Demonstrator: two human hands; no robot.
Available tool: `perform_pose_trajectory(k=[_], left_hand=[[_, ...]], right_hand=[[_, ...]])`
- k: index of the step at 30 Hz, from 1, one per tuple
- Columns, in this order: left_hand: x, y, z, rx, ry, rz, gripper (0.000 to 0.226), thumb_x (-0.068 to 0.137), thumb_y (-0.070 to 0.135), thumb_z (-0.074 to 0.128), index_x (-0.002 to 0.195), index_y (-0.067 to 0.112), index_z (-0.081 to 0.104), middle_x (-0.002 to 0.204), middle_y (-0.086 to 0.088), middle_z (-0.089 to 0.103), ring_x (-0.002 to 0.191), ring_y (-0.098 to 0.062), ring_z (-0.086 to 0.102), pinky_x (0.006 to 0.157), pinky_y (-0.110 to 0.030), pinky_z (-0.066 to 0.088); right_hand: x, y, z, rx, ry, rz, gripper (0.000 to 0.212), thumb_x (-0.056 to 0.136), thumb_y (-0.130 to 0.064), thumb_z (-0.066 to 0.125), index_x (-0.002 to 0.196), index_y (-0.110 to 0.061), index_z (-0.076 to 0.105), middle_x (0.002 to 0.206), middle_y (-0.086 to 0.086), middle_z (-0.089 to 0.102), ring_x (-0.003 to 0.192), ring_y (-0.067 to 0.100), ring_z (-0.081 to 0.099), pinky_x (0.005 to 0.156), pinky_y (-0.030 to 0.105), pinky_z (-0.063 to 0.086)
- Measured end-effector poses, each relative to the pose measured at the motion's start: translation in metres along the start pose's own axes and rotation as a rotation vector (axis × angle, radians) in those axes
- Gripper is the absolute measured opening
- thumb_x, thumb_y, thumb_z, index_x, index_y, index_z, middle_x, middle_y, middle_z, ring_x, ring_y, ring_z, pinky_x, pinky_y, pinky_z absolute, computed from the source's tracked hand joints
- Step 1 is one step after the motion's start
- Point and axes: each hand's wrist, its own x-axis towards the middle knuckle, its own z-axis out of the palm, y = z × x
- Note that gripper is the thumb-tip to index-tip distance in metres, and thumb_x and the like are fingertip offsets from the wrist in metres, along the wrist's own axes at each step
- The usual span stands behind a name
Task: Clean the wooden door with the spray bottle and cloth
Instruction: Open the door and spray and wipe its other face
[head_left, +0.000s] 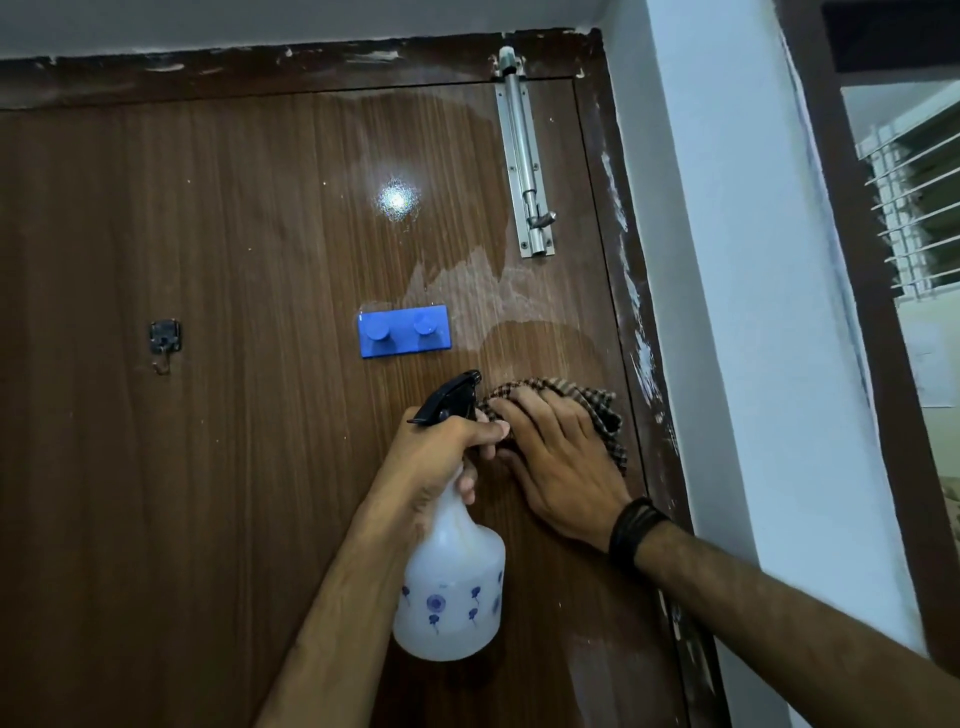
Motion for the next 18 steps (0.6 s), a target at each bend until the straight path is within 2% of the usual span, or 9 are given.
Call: perform_pose_trajectory(k=[3,8,13,18], left_hand=[[0.002,0.000,0.000,-0.008,0.003,-0.014,0.010,0.089,0.012,0.071,0.084,0.006,0.065,0.071,-0.008,0.060,0.040,-0.012,0.039,0.041,-0.024,0.036],[0.008,0.010,-0.004,-0.029,0.007,-0.004,0.010,0.089,0.011,0.070,0.084,0.007,0.062,0.073,-0.007,0.059,0.040,-0.012,0.037,0.041,-0.023,0.035],[0.015,0.018,-0.009,-0.026,0.023,-0.006,0.012,0.087,0.010,0.072,0.085,0.007,0.060,0.072,-0.009,0.058,0.039,-0.014,0.035,0.042,-0.024,0.034],[0.013,0.015,-0.012,0.005,0.032,-0.052,0.022,0.087,0.008,0.070,0.070,0.010,0.056,0.060,-0.004,0.049,0.037,-0.012,0.034,0.041,-0.023,0.034]], right_hand=[[0.004,0.005,-0.002,0.010,0.005,0.014,0.049,0.103,-0.037,0.041,0.146,-0.014,0.041,0.143,0.007,0.041,0.130,0.027,0.042,0.111,0.043,0.033],[0.076,0.023,-0.003,-0.030,0.073,0.169,0.045,0.101,-0.033,0.046,0.140,-0.011,0.046,0.138,0.012,0.045,0.123,0.030,0.045,0.107,0.047,0.036],[0.101,0.027,0.001,-0.051,0.093,0.160,0.046,0.100,-0.032,0.047,0.140,-0.011,0.046,0.139,0.013,0.047,0.125,0.033,0.045,0.108,0.049,0.035],[0.094,0.022,0.000,-0.046,0.092,0.165,0.046,0.100,-0.032,0.047,0.141,-0.010,0.046,0.140,0.013,0.046,0.125,0.033,0.043,0.108,0.047,0.033]])
